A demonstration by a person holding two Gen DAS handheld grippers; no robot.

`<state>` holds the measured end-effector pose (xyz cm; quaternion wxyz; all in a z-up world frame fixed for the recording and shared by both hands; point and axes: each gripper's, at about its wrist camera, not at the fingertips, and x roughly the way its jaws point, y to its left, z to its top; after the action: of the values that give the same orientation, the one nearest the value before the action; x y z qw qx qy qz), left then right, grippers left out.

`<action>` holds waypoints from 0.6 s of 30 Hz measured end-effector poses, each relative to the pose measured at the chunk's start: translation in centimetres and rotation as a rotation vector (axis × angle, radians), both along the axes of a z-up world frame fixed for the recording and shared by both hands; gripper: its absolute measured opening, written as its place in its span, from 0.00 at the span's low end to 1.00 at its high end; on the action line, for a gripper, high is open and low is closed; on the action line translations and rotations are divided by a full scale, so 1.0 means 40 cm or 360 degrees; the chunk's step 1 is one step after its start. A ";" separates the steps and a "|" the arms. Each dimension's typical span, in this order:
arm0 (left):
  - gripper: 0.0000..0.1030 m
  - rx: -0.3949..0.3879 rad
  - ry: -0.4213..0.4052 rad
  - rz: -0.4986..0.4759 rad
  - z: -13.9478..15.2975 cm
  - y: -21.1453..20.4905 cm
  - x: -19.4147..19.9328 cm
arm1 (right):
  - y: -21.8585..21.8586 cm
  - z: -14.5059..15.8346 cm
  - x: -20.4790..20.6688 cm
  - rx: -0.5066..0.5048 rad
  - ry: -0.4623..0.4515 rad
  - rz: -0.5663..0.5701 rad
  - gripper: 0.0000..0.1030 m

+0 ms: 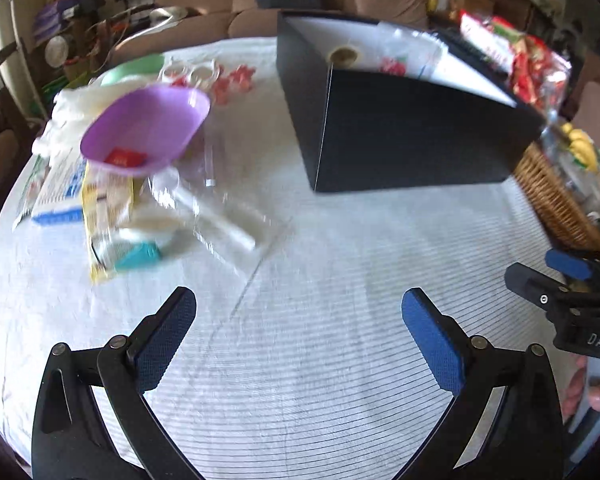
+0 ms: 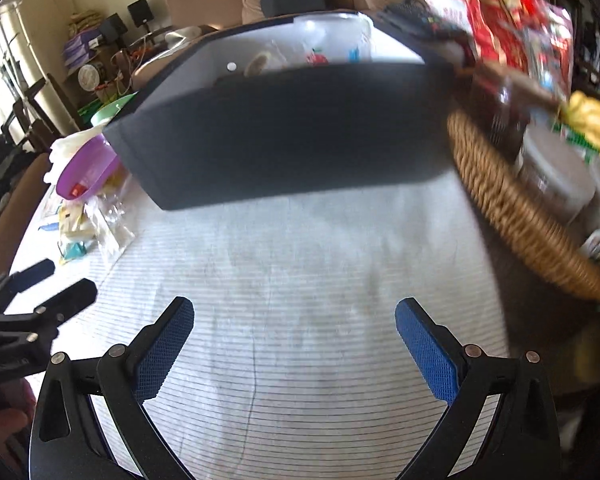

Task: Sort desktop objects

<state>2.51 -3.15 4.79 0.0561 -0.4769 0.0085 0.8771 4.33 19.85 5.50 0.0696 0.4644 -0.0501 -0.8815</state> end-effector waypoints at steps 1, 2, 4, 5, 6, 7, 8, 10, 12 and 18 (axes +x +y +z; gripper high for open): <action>1.00 -0.0024 -0.0006 0.0008 -0.011 0.007 0.001 | 0.001 -0.011 0.001 0.0011 0.0002 0.0002 1.00; 1.00 -0.0055 -0.0010 0.0016 -0.021 0.014 0.002 | 0.001 -0.021 0.001 0.0019 0.0002 0.0010 1.00; 1.00 -0.0086 -0.0024 0.0029 -0.043 0.024 0.004 | -0.001 -0.038 0.000 0.0036 -0.0004 0.0013 1.00; 1.00 -0.0091 -0.0032 0.0037 -0.052 0.028 0.004 | -0.002 -0.049 -0.002 0.0046 -0.0011 0.0010 1.00; 1.00 -0.0097 -0.0040 0.0049 -0.062 0.030 0.004 | -0.002 -0.059 -0.003 0.0051 -0.0020 0.0006 1.00; 1.00 -0.0100 -0.0043 0.0057 -0.068 0.032 0.003 | -0.003 -0.070 -0.005 0.0054 -0.0032 -0.0001 1.00; 1.00 -0.0100 -0.0051 0.0062 -0.076 0.035 0.003 | -0.004 -0.081 -0.005 0.0058 -0.0044 -0.0012 1.00; 1.00 -0.0112 -0.0068 0.0065 -0.095 0.042 0.004 | -0.012 -0.088 -0.004 0.0104 -0.0019 -0.0012 1.00; 1.00 -0.0099 -0.0066 0.0077 -0.105 0.043 0.006 | -0.023 -0.096 -0.001 0.0157 0.0009 -0.0019 1.00; 1.00 -0.0056 -0.0023 0.0128 -0.109 0.040 0.015 | -0.038 -0.106 0.016 0.0242 0.0071 -0.0034 1.00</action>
<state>3.13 -1.54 0.42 0.0122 -0.4842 0.0044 0.8749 4.96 18.33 1.27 0.0257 0.4479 0.0135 -0.8936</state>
